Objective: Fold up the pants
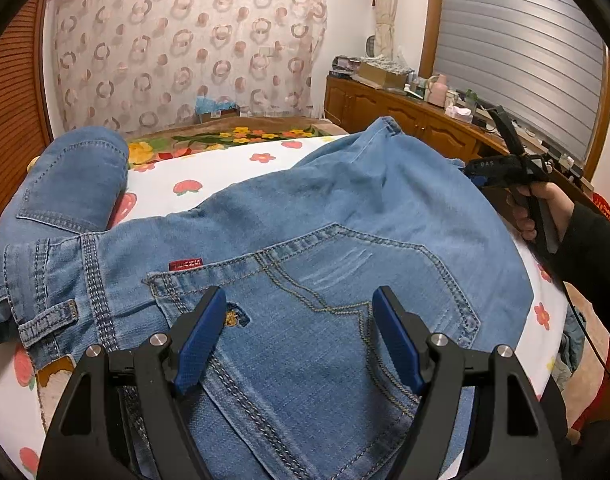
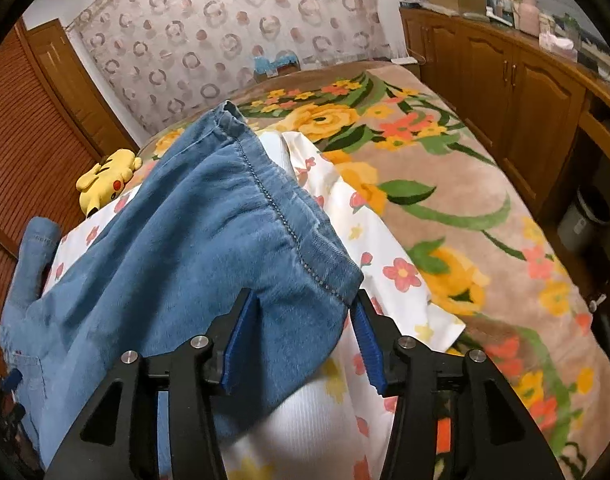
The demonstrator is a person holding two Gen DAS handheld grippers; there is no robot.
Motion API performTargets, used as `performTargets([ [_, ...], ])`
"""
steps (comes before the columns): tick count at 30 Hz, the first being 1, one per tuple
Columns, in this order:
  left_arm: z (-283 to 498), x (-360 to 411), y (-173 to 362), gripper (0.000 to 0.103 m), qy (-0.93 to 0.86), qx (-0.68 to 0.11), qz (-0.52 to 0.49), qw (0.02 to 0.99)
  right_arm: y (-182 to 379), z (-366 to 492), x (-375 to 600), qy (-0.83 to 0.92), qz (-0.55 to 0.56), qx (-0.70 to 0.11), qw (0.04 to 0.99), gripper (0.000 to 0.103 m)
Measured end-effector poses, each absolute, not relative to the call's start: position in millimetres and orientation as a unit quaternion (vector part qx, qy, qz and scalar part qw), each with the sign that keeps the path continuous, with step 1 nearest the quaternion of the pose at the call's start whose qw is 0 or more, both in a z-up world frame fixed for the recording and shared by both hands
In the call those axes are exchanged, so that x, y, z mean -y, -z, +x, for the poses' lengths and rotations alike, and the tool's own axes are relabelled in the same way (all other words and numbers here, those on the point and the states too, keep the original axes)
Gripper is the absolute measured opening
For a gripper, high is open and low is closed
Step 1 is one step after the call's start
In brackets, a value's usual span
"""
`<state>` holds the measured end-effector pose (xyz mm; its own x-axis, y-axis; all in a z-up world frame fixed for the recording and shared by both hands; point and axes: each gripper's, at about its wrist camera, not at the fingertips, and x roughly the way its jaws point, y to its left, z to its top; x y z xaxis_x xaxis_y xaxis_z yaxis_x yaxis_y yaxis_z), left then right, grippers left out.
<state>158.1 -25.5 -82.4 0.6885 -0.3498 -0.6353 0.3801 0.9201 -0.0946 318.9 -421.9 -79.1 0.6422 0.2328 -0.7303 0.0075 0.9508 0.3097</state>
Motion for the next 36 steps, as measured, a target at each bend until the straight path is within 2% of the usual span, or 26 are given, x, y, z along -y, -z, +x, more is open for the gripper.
performTargets([
  [5, 157.9, 26.6, 83.5, 0.076, 0.197, -0.342, 0.022, 0.919, 82.6, 324.3, 427.9, -0.066, 0.168, -0.419, 0.890, 0.051],
  [6, 159.5, 27.1, 83.2, 0.076, 0.197, -0.342, 0.021, 0.919, 82.0, 323.2, 427.9, -0.067, 0.166, -0.417, 0.891, 0.047],
  [7, 159.1, 26.5, 83.2, 0.076, 0.197, -0.341, 0.021, 0.919, 80.7, 321.7, 424.8, -0.068, 0.164, -0.413, 0.893, 0.036],
  [8, 158.8, 26.4, 83.3, 0.076, 0.196, -0.341, 0.020, 0.919, 78.4, 319.2, 424.0, -0.064, 0.160, -0.409, 0.896, 0.031],
  [10, 158.5, 26.4, 83.5, 0.076, 0.195, -0.341, 0.019, 0.919, 70.8, 313.5, 423.9, -0.057, 0.148, -0.392, 0.906, 0.007],
  [22, 162.4, 21.1, 83.5, 0.076, 0.195, -0.341, 0.009, 0.920, 18.2, 228.7, 446.2, -0.042, 0.089, -0.326, 0.940, 0.004],
  [30, 162.7, 18.0, 83.4, 0.076, 0.195, -0.342, 0.011, 0.919, 62.0, 222.3, 448.6, -0.020, 0.083, -0.391, 0.917, 0.004],
  [36, 161.6, 17.5, 81.9, 0.076, 0.193, -0.341, 0.012, 0.920, 50.2, 218.3, 442.1, -0.026, 0.084, -0.362, 0.928, 0.004],
])
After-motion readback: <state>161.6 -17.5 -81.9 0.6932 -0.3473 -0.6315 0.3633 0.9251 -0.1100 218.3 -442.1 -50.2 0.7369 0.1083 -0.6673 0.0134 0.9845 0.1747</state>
